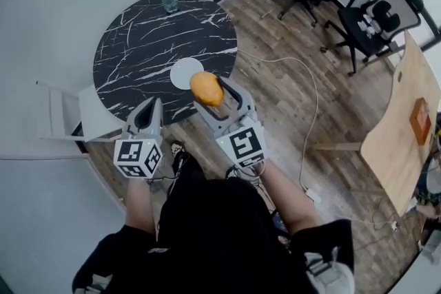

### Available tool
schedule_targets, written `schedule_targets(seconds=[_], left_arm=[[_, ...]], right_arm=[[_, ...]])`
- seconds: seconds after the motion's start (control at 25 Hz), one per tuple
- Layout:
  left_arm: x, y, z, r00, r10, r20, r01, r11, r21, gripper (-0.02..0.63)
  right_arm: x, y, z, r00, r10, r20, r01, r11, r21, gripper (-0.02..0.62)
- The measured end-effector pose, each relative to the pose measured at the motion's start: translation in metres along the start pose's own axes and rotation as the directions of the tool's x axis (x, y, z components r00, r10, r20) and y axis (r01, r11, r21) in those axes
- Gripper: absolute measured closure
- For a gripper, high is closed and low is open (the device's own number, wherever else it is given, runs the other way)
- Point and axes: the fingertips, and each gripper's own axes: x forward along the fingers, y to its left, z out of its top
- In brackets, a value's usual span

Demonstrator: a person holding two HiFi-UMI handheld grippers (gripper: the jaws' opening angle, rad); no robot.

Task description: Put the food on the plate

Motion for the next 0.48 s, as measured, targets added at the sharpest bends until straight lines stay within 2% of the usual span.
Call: schedule_targets(seconds=[0.24,0.48], left_arm=[[0.048,0.032,0.002,0.981,-0.184,-0.059,0.181,0.982,-0.054,0.606],[0.085,0.069,-0.004,0.953,-0.279,-0.118,0.276,0.96,-0.044,0.606]], right_arm=[[0.047,-0.008,-0.012,0.995,-0.056,-0.081,0.057,0.998,0.015,0.305],[0.095,-0.012,-0.028,0.981,-0.123,-0.151,0.134,0.989,0.067,0.307]])
